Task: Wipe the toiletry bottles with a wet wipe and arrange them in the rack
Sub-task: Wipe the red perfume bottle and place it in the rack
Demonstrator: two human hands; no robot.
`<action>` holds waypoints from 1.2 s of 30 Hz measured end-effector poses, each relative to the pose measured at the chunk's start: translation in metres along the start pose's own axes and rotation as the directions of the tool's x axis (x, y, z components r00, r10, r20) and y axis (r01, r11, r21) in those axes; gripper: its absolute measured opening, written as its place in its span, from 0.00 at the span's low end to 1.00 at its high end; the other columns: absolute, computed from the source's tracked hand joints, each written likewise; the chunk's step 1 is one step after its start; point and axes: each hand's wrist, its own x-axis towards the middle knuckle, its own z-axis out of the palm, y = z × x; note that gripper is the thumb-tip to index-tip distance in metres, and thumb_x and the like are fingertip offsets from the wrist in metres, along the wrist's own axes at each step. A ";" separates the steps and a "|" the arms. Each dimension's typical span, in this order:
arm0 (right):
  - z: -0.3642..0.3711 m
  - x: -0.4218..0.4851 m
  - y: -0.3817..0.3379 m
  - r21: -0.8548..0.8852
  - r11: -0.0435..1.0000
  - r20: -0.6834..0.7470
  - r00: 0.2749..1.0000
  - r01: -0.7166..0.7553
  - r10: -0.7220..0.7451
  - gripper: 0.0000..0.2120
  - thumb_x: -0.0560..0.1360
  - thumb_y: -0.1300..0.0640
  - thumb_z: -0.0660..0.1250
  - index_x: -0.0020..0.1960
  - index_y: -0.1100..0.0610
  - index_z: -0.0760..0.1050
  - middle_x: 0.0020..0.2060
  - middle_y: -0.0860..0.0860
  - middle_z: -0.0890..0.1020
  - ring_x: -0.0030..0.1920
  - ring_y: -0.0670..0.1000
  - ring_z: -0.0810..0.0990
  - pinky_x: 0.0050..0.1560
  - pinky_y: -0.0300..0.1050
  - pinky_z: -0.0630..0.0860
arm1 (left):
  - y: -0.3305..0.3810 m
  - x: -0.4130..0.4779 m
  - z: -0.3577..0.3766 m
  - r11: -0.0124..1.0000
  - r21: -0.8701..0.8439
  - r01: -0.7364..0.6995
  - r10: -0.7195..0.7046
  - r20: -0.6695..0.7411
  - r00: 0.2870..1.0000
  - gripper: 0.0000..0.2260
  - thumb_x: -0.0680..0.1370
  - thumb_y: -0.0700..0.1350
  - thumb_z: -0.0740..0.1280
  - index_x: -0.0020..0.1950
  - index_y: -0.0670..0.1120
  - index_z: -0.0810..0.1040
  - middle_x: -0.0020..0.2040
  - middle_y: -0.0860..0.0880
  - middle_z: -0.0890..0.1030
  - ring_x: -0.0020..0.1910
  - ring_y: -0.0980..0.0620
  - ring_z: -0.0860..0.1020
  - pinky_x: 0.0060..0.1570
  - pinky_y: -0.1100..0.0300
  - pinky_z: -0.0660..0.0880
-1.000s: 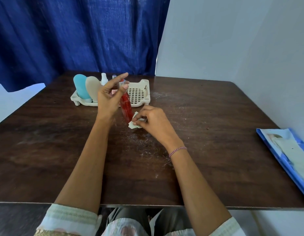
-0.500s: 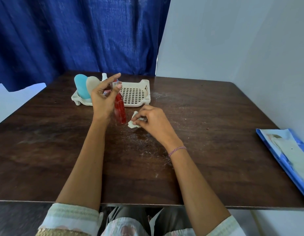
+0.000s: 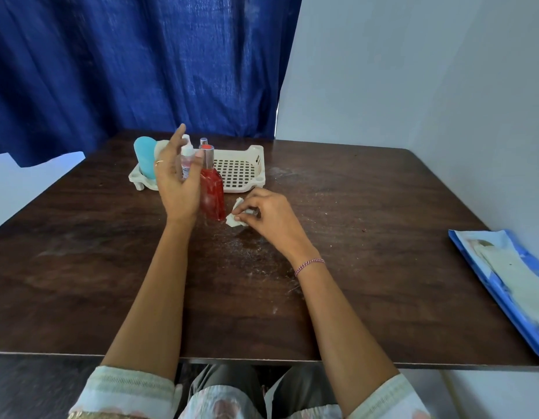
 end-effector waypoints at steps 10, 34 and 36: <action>-0.004 0.002 0.005 0.078 0.997 -0.092 0.996 -0.003 0.011 0.07 0.69 0.61 0.74 0.47 0.59 0.83 0.45 0.52 0.82 0.46 0.46 0.79 0.51 0.33 0.75 | -0.003 -0.057 -0.007 0.978 0.054 0.201 -0.189 -0.183 0.965 0.03 0.78 0.41 0.65 0.48 0.50 0.75 0.45 0.45 0.81 0.41 0.51 0.78 0.44 0.51 0.79; -0.015 -0.015 0.010 0.173 0.981 -0.069 0.993 -0.086 0.099 0.06 0.72 0.62 0.71 0.49 0.56 0.82 0.45 0.48 0.83 0.42 0.39 0.79 0.46 0.27 0.73 | -0.003 -0.067 -0.006 0.954 0.163 0.251 -0.294 0.350 0.889 0.09 0.75 0.35 0.69 0.54 0.44 0.80 0.43 0.47 0.83 0.40 0.56 0.81 0.41 0.64 0.80; -0.013 -0.016 0.013 0.116 0.989 -0.016 0.995 -0.092 0.094 0.06 0.72 0.61 0.71 0.49 0.55 0.82 0.45 0.48 0.83 0.43 0.41 0.79 0.48 0.31 0.75 | -0.005 -0.068 -0.006 0.952 0.224 0.211 -0.283 0.374 0.883 0.07 0.75 0.38 0.69 0.53 0.44 0.81 0.44 0.48 0.83 0.41 0.56 0.82 0.43 0.62 0.80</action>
